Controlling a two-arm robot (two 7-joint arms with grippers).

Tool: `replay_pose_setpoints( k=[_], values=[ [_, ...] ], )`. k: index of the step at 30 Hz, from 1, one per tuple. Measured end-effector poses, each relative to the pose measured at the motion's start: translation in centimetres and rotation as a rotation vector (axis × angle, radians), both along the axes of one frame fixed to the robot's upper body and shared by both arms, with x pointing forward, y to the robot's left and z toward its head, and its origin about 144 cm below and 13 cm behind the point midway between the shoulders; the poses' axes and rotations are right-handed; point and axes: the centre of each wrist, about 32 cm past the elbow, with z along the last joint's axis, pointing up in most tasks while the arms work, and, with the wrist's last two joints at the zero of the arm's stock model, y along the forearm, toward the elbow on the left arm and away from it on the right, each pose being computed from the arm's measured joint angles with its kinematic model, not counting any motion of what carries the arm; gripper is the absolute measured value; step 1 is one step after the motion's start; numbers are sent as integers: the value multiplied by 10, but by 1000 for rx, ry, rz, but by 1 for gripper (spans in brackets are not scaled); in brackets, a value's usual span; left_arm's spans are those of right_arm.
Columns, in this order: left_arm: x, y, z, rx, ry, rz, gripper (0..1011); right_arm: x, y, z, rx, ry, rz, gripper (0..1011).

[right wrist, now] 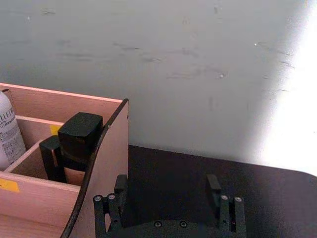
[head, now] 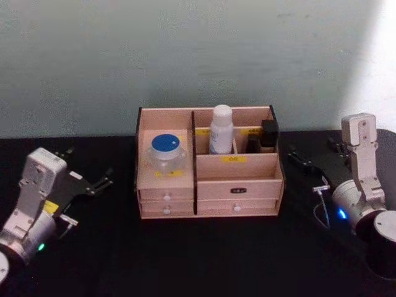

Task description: Pick up the facial cleanser and watermelon frost from the table and place them into the tiered storage box.

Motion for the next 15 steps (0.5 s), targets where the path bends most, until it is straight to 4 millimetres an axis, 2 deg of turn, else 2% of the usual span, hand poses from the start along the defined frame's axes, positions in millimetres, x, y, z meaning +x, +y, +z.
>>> replay_pose_setpoints(
  k=[15],
  values=[
    [0, 0, 0, 0, 0, 0, 1001, 0, 0, 1, 1, -3, 0, 1000]
  ],
)
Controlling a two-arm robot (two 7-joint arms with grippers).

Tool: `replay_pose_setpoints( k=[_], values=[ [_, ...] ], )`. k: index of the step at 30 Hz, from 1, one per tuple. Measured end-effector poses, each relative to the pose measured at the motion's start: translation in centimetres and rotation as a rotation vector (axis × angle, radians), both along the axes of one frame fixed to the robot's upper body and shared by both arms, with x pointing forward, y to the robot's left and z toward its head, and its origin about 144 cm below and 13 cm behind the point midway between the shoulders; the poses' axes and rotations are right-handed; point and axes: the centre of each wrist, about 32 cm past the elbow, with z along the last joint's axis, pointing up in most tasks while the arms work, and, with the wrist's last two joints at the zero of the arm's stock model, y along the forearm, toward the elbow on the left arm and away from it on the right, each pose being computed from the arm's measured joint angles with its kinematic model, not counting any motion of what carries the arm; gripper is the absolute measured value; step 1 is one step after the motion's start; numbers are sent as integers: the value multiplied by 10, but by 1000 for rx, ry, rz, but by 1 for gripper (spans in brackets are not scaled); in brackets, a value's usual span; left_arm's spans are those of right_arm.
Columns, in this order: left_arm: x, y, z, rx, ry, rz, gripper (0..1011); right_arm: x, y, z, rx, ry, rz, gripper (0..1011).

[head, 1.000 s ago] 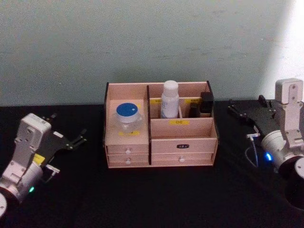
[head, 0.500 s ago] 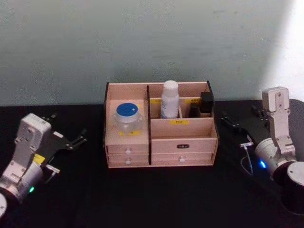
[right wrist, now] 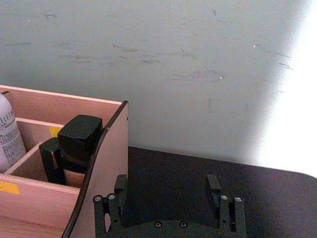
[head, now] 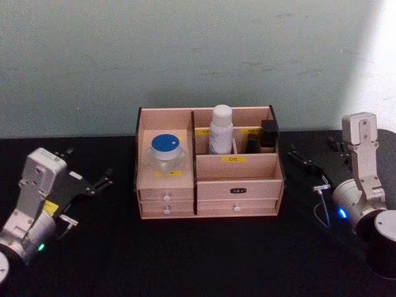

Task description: Pick up the facial cleanser and watermelon frost from the table and place them into the tiered storage box.

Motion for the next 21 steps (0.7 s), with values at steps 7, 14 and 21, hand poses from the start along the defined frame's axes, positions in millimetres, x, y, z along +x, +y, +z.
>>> replay_pose_setpoints(
  k=[7, 14, 21],
  values=[
    [0, 0, 0, 0, 0, 0, 1001, 0, 0, 0, 1, -1, 0, 1000],
    [0, 0, 0, 0, 0, 0, 1001, 0, 0, 1, 2, -2, 0, 1000],
    [0, 0, 0, 0, 0, 0, 1001, 0, 0, 1, 3, -2, 0, 1000]
  ],
)
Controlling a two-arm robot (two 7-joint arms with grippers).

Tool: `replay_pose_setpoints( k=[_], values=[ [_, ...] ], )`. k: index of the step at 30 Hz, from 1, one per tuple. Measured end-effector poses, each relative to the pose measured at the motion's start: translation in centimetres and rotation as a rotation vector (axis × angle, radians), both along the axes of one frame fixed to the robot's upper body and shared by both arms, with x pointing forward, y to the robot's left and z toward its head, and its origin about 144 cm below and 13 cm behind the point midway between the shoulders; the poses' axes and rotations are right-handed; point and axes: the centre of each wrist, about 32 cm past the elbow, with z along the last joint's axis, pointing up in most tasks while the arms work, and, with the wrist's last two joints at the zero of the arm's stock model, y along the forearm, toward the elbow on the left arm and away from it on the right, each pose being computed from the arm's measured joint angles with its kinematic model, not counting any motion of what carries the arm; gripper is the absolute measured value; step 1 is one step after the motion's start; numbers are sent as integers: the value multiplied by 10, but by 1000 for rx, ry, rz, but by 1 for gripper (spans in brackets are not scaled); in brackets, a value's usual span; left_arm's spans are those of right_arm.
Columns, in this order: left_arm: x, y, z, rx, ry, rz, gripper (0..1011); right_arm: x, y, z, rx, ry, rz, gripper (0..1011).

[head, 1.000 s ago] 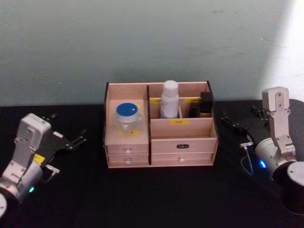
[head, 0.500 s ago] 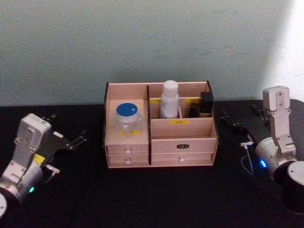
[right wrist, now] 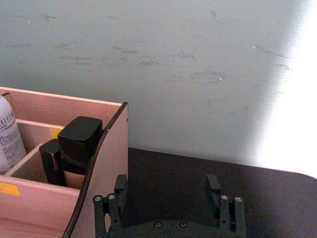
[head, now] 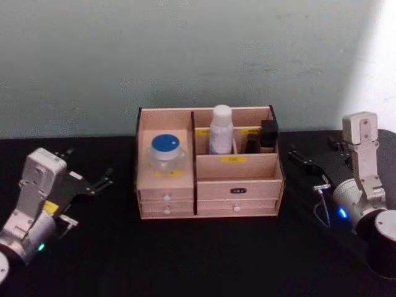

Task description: Pick up the facial cleanser and watermelon frost from the table and place them into the tiered storage box.

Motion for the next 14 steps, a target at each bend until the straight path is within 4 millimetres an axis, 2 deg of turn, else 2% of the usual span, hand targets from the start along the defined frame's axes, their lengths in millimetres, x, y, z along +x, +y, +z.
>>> replay_pose_setpoints(
  k=[14],
  values=[
    [0, 0, 0, 0, 0, 0, 1001, 0, 0, 0, 0, 0, 0, 1000]
  ],
)
